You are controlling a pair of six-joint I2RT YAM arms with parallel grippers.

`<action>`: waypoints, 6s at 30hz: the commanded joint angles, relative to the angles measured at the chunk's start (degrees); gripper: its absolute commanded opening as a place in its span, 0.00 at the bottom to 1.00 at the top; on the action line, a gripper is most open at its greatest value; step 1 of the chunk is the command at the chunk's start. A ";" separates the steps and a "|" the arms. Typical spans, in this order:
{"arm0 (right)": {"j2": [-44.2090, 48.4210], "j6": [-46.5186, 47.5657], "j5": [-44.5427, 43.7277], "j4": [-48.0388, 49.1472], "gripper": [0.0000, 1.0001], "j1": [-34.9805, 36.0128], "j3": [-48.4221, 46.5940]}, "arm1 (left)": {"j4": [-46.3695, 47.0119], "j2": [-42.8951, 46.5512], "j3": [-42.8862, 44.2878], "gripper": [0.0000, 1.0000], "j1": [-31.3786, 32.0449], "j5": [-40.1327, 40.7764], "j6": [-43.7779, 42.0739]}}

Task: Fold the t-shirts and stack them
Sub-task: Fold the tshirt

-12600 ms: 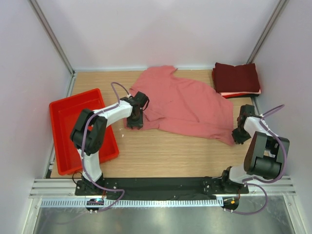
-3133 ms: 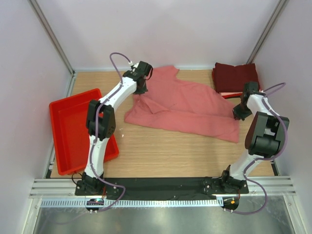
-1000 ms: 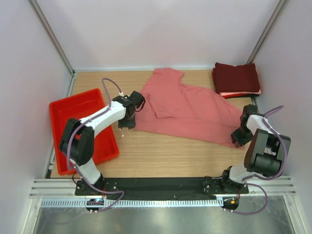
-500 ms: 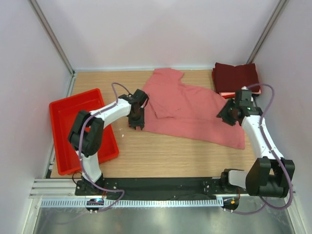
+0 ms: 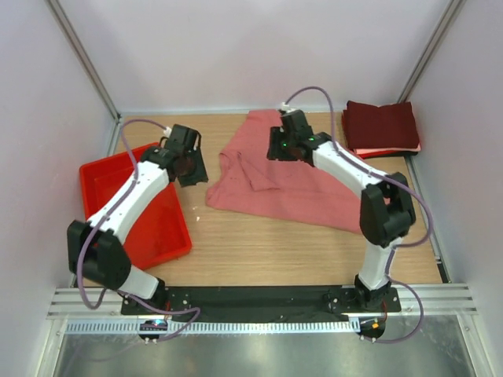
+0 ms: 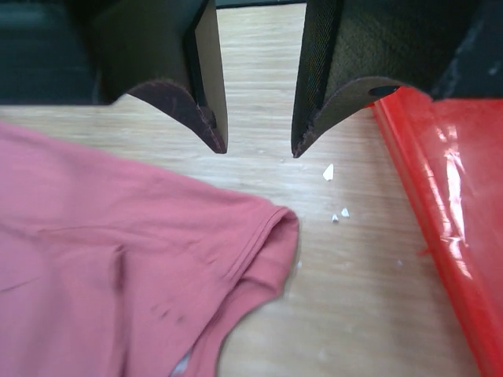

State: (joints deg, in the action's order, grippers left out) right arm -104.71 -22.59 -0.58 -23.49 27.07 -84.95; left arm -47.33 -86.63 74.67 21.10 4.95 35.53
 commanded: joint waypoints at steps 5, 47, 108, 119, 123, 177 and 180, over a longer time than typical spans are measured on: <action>-14.98 7.91 -9.88 1.34 0.46 7.91 -14.89 | 4.61 11.48 -3.56 0.42 -1.85 10.25 -1.86; -12.89 8.70 -16.65 -3.94 0.35 14.94 -8.31 | 9.18 16.76 -8.05 0.44 -6.07 9.11 -2.66; -11.58 4.40 -24.91 -5.51 0.31 6.68 -9.71 | 8.49 15.45 -8.67 0.49 -5.99 6.92 -2.66; -0.60 -2.54 -15.16 -12.99 0.32 4.49 -1.11 | 6.20 3.59 -3.32 0.49 2.61 -2.84 -6.52; 6.52 -4.04 -12.52 -13.25 0.32 1.59 4.25 | 4.53 -3.80 0.29 0.49 7.19 -0.74 -9.86; -1.63 -4.39 19.81 4.75 0.62 -49.65 14.99 | -5.14 -26.65 25.26 0.50 14.06 2.97 -3.27; -4.53 -3.69 21.32 5.73 0.64 -50.36 13.93 | -2.42 -30.25 25.52 0.49 13.35 -1.34 -3.71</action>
State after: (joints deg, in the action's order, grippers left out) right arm -107.07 -27.94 14.76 -22.41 -22.83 -69.01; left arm -53.93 -114.17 99.72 35.81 9.82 33.39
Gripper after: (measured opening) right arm 0.638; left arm 0.494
